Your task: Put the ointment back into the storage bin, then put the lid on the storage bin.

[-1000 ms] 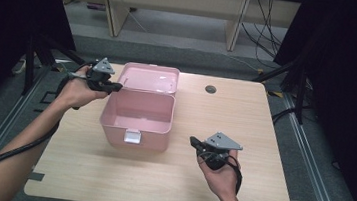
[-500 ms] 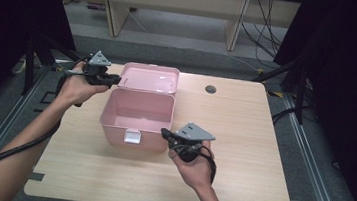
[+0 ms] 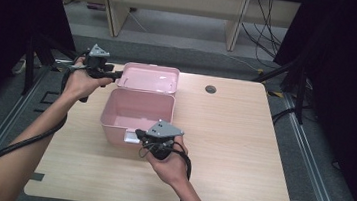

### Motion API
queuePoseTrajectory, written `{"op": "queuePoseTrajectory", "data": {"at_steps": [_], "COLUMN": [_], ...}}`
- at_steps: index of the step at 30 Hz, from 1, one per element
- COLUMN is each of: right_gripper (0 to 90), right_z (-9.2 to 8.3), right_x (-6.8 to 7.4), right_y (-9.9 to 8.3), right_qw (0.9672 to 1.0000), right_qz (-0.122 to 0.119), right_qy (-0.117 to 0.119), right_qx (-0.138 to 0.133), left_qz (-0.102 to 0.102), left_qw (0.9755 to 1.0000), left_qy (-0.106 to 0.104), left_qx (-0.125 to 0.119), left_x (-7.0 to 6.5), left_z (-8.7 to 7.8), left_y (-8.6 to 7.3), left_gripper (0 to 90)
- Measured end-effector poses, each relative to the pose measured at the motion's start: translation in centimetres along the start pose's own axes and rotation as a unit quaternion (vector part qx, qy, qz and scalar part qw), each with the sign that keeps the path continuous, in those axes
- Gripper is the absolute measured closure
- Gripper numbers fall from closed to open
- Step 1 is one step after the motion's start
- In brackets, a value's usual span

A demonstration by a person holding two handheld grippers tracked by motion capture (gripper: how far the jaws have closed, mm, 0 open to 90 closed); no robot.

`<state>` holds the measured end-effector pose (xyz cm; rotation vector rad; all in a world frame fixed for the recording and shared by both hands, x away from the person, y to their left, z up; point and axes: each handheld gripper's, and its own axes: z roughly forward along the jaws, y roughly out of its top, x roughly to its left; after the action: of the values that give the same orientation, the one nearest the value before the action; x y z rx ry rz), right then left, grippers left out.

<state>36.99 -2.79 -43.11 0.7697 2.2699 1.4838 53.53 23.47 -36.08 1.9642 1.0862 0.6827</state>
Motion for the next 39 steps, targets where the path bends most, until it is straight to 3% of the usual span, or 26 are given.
{"op": "queuePoseTrajectory", "data": {"at_steps": [1,2,3,4,6,9,11,13,16,18,19,20,23,24,25,29,30,32,33,35,36,39], "right_gripper": [90.0,90.0,90.0,90.0,90.0,90.0,90.0,90.0,90.0,90.0,90.0,90.0,90.0,90.0,90.0,90.0,90.0,90.0,90.0,90.0,90.0,90.0], "right_z": [0.2,0.4,0.4,0.5,0.7,0.8,1.0,1.0,1.2,1.1,1.2,1.3,1.4,1.4,1.4,1.2,1.1,1.0,1.0,1.2,1.2,1.4], "right_x": [-0.1,0.0,0.0,0.3,0.3,0.4,0.5,0.4,0.7,0.5,0.7,0.6,0.5,0.5,0.5,0.6,0.5,0.2,0.3,0.2,0.4,0.5], "right_y": [0.0,-0.1,0.0,-0.1,-0.2,-0.2,-0.3,-0.2,-0.3,-0.2,-0.3,-0.2,-0.2,-0.2,-0.2,-0.4,-0.4,-0.4,-0.5,-0.6,-0.7,-0.8], "right_qw": [0.9998,0.9998,0.9999,1.0,1.0,1.0,1.0,0.9999,1.0,0.9998,0.9999,0.9998,0.9997,0.9997,0.9997,0.9999,0.9999,0.9998,0.9999,0.9998,0.9999,0.9998], "right_qz": [-0.018,-0.015,-0.014,0.001,-0.002,0.001,-0.001,-0.006,-0.004,-0.016,0.001,-0.012,-0.018,-0.018,-0.018,-0.001,-0.01,-0.016,-0.003,-0.017,-0.003,-0.005], "right_qy": [0.002,-0.005,0.002,0.005,0.001,0.007,0.004,0.011,0.009,0.01,0.014,0.014,0.016,0.016,0.017,0.013,0.01,0.014,0.01,0.007,0.011,0.011], "right_qx": [-0.004,-0.01,0.0,0.002,-0.008,0.001,-0.005,0.005,-0.001,0.006,0.006,0.005,0.008,0.007,0.002,-0.005,-0.004,0.004,0.005,0.001,0.011,0.013], "left_qz": [-0.007,-0.012,-0.019,-0.015,-0.023,-0.019,-0.025,-0.037,-0.037,-0.043,-0.044,-0.038,-0.046,-0.039,-0.048,-0.046,-0.054,-0.054,-0.053,-0.056,-0.062,-0.064], "left_qw": [1.0,0.9999,0.9998,0.9999,0.9997,0.9998,0.9997,0.9992,0.9992,0.9989,0.9989,0.9992,0.9988,0.9991,0.9986,0.9986,0.9982,0.9982,0.9982,0.9981,0.9977,0.9977], "left_qy": [0.001,0.003,0.002,0.003,0.006,0.008,0.009,0.01,0.015,0.016,0.015,0.016,0.019,0.018,0.02,0.024,0.026,0.025,0.026,0.025,0.024,0.023], "left_qx": [-0.004,-0.005,-0.008,-0.002,-0.005,0.001,-0.001,-0.01,-0.003,-0.009,-0.01,0.001,-0.002,0.004,-0.005,0.001,-0.006,-0.001,0.0,0.002,-0.001,0.005], "left_x": [0.1,0.1,0.2,0.3,0.3,0.5,0.5,0.5,0.6,0.6,0.6,0.7,0.7,0.9,0.9,1.0,1.0,1.0,1.1,1.0,1.0,1.2], "left_z": [0.2,0.4,0.7,0.7,1.0,1.3,1.5,1.8,1.9,2.1,2.2,2.2,2.5,2.4,2.6,2.5,2.6,2.7,2.7,3.0,3.2,3.3], "left_y": [0.0,0.0,0.0,0.0,0.0,0.0,0.0,0.0,0.2,0.2,0.1,0.1,0.1,0.1,0.1,0.2,0.2,0.2,0.2,0.0,-0.1,-0.2], "left_gripper": [52.6,51.9,51.1,50.8,49.4,47.6,46.8,46.0,45.9,45.7,45.6,45.6,45.5,45.5,45.5,45.4,45.4,45.5,45.5,45.5,45.5,45.4]}}
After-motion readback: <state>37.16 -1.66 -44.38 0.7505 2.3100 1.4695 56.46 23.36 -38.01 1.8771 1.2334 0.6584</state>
